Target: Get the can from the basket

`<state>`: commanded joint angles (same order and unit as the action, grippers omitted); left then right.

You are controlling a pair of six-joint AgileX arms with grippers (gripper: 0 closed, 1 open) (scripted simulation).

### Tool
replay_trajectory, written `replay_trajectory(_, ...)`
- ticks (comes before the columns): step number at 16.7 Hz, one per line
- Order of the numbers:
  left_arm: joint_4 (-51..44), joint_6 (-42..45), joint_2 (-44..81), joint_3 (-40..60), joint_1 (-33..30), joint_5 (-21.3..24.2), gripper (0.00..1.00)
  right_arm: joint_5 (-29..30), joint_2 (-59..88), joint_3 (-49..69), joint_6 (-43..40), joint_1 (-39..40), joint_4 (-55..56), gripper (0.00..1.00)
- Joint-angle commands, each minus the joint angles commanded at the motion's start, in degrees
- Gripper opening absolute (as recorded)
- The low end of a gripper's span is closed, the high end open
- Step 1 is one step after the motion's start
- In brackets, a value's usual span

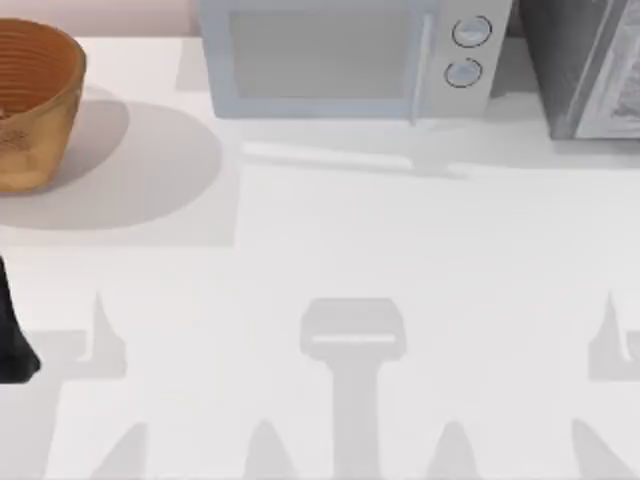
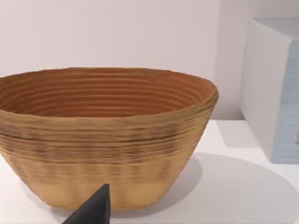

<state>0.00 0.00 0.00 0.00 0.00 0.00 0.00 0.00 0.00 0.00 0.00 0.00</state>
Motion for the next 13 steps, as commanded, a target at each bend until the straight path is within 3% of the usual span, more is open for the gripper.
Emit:
replay_trajectory(6, -2.7, 0.5, 5.4, 5.2, 0.5, 0.2, 1.00, 0.0, 0.0, 0.0, 0.0, 0.0, 0.0, 1.00)
replay_trajectory(13, -16.7, 2.9, 33.2, 31.6, 2.6, 1.3, 1.00, 0.0, 0.0, 0.0, 0.0, 0.0, 0.0, 1.00)
